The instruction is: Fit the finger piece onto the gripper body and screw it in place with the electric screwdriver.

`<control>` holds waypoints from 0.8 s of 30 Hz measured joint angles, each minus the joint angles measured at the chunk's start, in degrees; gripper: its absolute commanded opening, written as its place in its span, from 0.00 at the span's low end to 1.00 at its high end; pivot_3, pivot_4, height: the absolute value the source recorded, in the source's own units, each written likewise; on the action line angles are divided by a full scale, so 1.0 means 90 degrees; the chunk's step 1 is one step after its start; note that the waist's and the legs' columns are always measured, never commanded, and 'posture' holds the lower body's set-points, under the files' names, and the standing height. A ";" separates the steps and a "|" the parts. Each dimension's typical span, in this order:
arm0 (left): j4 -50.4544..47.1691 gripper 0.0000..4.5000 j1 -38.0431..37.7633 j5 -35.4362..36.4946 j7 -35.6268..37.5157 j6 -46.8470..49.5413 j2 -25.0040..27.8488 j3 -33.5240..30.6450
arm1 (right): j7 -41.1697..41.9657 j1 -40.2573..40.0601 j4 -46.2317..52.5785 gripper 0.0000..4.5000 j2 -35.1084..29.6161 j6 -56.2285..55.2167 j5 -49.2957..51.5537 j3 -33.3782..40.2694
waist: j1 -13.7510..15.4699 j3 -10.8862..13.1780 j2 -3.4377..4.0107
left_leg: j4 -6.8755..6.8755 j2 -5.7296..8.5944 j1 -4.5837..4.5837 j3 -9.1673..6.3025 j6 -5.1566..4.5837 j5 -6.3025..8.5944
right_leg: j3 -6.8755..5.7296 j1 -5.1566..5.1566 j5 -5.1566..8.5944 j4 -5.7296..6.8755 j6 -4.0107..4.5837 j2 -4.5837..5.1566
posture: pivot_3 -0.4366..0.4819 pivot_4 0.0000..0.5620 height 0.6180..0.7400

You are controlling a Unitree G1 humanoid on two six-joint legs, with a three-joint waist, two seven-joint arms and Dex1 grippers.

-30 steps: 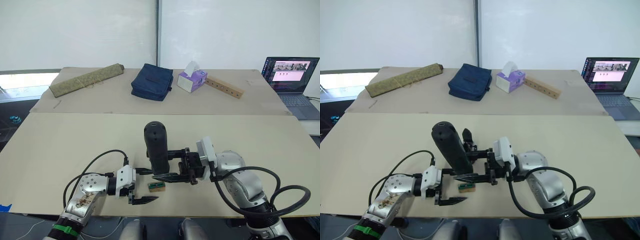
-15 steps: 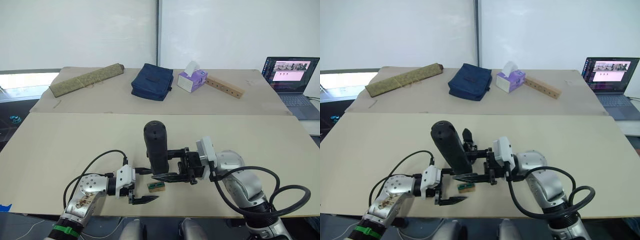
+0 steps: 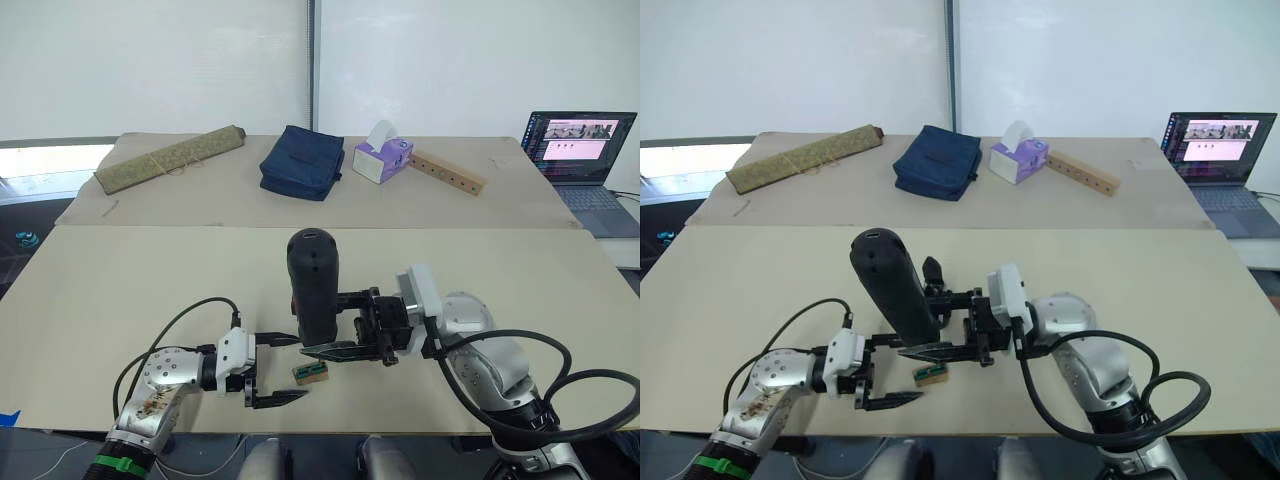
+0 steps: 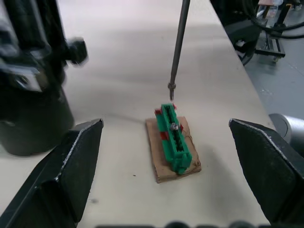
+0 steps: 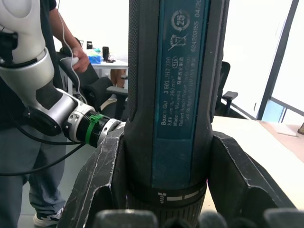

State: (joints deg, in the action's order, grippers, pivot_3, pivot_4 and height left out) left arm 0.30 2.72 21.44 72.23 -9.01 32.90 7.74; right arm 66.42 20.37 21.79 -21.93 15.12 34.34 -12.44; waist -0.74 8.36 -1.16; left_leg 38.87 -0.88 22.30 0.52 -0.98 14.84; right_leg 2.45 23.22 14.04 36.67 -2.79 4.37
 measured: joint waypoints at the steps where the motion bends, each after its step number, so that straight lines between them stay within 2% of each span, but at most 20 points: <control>1: -0.0005 1.00 0.0000 0.0087 0.0055 0.0001 0.0052 -0.0061 | -0.0040 0.0036 0.0041 0.43 -0.0020 0.0041 0.0066 0.0026 | 0.0000 0.0001 0.0000 | 0.0000 0.0000 0.0000 -0.0001 0.0000 0.0000 | -0.0001 0.0000 0.0000 0.0000 0.0000 0.0000 | 0.48 0.27 1.00; 9: -0.0233 1.00 -0.0003 0.0956 0.0444 0.0291 0.0212 -0.0647 | -0.0340 0.0102 0.0327 0.43 -0.0275 0.0394 0.0410 0.0347 | -0.0002 0.0007 -0.0003 | 0.0000 -0.0001 0.0003 -0.0002 0.0000 0.0000 | -0.0002 0.0001 0.0000 -0.0003 0.0001 0.0002 | 0.48 0.27 1.00; 13: -0.0251 1.00 0.0000 0.1226 0.0685 0.0605 0.0471 -0.0891 | -0.0507 0.0193 0.0478 0.43 -0.0457 0.0596 0.0698 0.0674 | -0.0003 0.0013 -0.0001 | 0.0000 0.0000 0.0003 -0.0002 0.0000 0.0000 | -0.0002 0.0001 0.0001 -0.0004 0.0001 0.0001 | 0.48 0.27 1.00; 17: -0.0288 1.00 0.0105 0.1565 0.0658 0.0897 0.0437 -0.1161 | -0.0666 0.0363 0.0481 0.43 -0.0643 0.0706 0.0846 0.1038 | 0.0002 0.0021 -0.0005 | 0.0000 0.0000 0.0004 -0.0002 0.0000 0.0000 | -0.0004 0.0001 0.0001 -0.0004 0.0001 0.0001 | 0.48 0.27 1.00; 24: -0.0096 1.00 0.0309 0.1620 0.0720 0.0931 0.0389 -0.1275 | -0.0875 0.0599 0.0256 0.43 -0.0664 0.0738 0.1027 0.1290 | -0.0004 0.0031 -0.0007 | 0.0000 0.0001 0.0004 -0.0001 0.0000 0.0000 | -0.0003 0.0001 0.0001 -0.0004 0.0001 -0.0001 | 0.48 0.27 1.00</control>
State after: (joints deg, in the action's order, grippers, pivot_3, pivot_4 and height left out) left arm -0.57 5.50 36.02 78.72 -0.64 36.41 -3.74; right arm 58.55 25.76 24.09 -27.90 21.76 43.58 -0.83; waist -0.77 8.64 -1.23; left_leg 38.87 -0.88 22.34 0.51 -0.98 14.84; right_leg 2.42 23.23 14.05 36.64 -2.78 4.36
